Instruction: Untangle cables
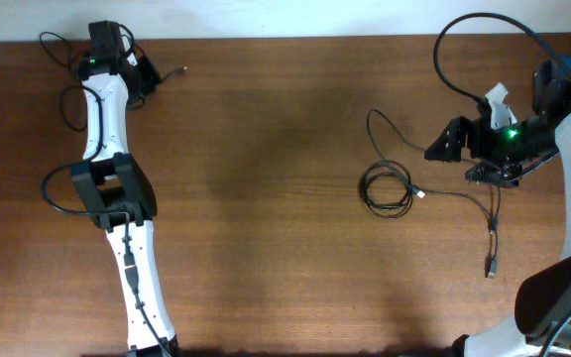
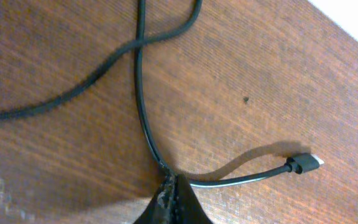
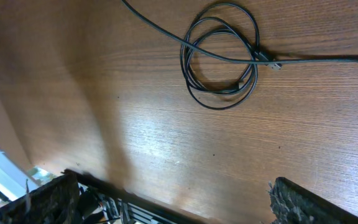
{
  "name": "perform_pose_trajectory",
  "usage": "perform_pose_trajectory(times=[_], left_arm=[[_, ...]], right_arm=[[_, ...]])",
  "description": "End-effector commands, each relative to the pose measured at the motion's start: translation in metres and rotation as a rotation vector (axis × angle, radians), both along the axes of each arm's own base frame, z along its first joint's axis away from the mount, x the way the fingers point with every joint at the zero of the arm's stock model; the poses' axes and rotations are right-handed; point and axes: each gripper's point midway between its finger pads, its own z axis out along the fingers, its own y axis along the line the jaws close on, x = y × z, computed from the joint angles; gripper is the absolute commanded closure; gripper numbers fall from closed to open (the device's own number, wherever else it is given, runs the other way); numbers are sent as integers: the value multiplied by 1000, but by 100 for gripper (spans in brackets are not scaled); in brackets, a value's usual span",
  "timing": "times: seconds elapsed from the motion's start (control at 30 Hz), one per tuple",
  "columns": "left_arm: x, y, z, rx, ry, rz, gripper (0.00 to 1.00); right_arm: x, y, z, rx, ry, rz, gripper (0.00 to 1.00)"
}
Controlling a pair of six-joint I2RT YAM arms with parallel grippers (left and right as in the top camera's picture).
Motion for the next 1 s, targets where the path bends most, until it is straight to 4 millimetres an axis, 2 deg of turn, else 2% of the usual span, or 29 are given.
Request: perform_pose_trajectory(times=[0.0,0.1,0.23,0.33,0.43,0.47,0.63,0.67,0.7,0.73,0.8,0.83,0.9,0.97], left_arm=[[4,7,-17,10,-5,21,90],[13,7,-11,18,-54,0,87],[18,-3,-3,-3,-90,-73,66],[17,-1,21,2,-104,-71,59],[16,-3,63,16,-146,-79,56],[14,-4,80,17,-163,-82,52],[-8,-16,188,30,-260,-98,36],[-15,-26,212,6,-286,-125,32],[-29,-41,242,-46,-318,-172,22],[-40,-54,261,-93,-335,-212,19],[-67,-80,298,-191,-357,-293,1],[-79,-90,311,-233,-365,-326,1],[-99,-106,325,-307,-353,-374,1],[-115,-120,331,-366,-326,-420,1]], right_arm=[[-2,2,-2,-2,1,17,2],[-2,2,-2,-2,2,16,2],[-3,3,-2,0,9,16,2],[-4,3,-2,1,13,16,1],[-4,3,-2,1,12,16,1],[-4,3,-2,1,12,16,2],[-2,4,-1,7,3,15,2],[-2,5,0,15,8,4,1],[-1,8,2,38,12,-10,2],[-1,10,6,57,3,-9,2],[-3,14,16,77,-27,-8,2],[-5,15,21,73,-45,-7,1],[-10,16,33,65,-84,-5,2],[-18,18,50,52,-138,-3,1]])
